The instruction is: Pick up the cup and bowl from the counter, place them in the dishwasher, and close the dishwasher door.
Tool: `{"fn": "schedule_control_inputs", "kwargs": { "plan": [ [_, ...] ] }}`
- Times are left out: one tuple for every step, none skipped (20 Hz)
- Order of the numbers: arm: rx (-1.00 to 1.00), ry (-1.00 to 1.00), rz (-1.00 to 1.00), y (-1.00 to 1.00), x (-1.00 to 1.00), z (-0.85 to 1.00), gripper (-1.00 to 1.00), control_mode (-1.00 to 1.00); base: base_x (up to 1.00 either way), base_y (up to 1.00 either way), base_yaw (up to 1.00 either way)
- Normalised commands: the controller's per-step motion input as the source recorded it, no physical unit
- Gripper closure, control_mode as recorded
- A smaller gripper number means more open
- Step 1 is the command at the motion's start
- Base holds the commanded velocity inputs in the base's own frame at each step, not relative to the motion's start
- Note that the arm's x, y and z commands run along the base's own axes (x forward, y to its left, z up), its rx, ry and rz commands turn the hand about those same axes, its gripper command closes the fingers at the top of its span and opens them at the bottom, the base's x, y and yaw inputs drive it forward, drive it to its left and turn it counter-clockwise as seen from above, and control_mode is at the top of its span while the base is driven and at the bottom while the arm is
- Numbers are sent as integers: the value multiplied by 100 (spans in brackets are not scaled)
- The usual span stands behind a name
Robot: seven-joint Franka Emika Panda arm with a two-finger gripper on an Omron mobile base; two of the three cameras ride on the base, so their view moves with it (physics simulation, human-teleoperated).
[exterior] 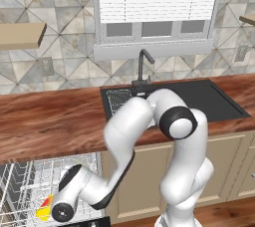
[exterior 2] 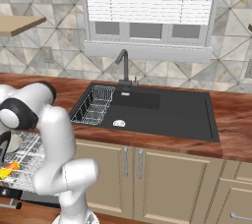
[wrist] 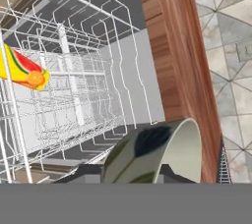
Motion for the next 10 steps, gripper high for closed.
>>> {"fn": "schedule_control_inputs", "kwargs": {
  "plan": [
    [0,0,0,-2,0,-44,100,-100,0,0,0],
    [0,0,0,-2,0,-39,100,-100,0,0,0],
    [0,0,0,-2,3,-35,100,-100,0,0,0],
    [0,0,0,0,10,-33,100,-100,0,0,0],
    [0,0,0,0,14,-26,100,-100,0,0,0],
    [0,0,0,-1,18,-23,100,-100,0,0,0],
    [0,0,0,-1,19,-17,100,-100,0,0,0],
    [0,0,0,-4,26,-20,100,-100,0,0,0],
    [0,0,0,-6,25,-14,100,-100,0,0,0],
    [0,0,0,-10,29,-14,100,-100,0,0,0]
  ]
}}
